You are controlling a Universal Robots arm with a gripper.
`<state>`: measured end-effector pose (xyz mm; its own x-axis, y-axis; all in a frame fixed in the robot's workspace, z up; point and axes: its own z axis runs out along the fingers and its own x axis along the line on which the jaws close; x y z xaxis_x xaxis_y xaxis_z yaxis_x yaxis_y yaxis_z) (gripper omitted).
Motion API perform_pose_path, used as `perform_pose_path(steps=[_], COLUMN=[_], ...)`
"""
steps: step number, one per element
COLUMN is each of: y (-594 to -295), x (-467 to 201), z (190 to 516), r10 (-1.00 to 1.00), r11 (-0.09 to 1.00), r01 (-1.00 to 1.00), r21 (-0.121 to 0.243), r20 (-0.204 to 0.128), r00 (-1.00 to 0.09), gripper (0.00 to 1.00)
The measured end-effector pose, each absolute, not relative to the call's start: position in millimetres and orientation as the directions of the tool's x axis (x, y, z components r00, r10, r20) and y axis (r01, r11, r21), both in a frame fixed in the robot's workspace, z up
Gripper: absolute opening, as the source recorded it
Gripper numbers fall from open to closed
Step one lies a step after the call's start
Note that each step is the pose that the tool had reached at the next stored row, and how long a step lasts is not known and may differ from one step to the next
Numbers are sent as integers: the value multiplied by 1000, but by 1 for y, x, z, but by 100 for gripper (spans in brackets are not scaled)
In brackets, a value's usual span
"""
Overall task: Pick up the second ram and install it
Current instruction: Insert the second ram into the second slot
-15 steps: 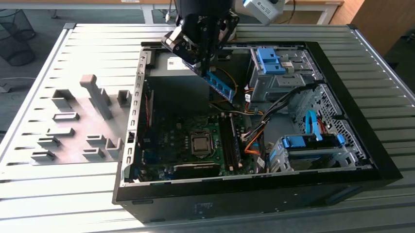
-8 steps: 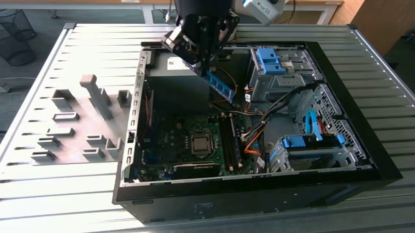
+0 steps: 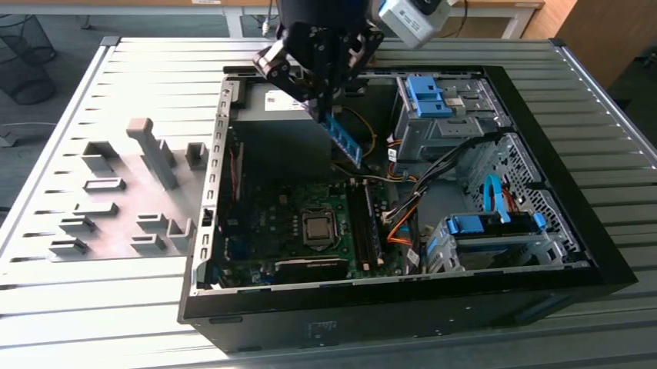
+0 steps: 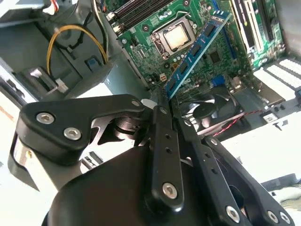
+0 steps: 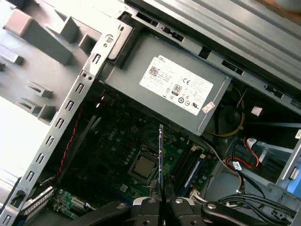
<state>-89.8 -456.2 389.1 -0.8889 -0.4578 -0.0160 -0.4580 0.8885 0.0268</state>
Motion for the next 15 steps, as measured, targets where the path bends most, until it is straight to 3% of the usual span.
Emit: perform_pose_path(steps=[15], y=[-456], x=[-90], z=[385], r10=[-201], r11=[979], r01=[-202], r21=[27], r20=[-16], r00=[-979], gripper=[14])
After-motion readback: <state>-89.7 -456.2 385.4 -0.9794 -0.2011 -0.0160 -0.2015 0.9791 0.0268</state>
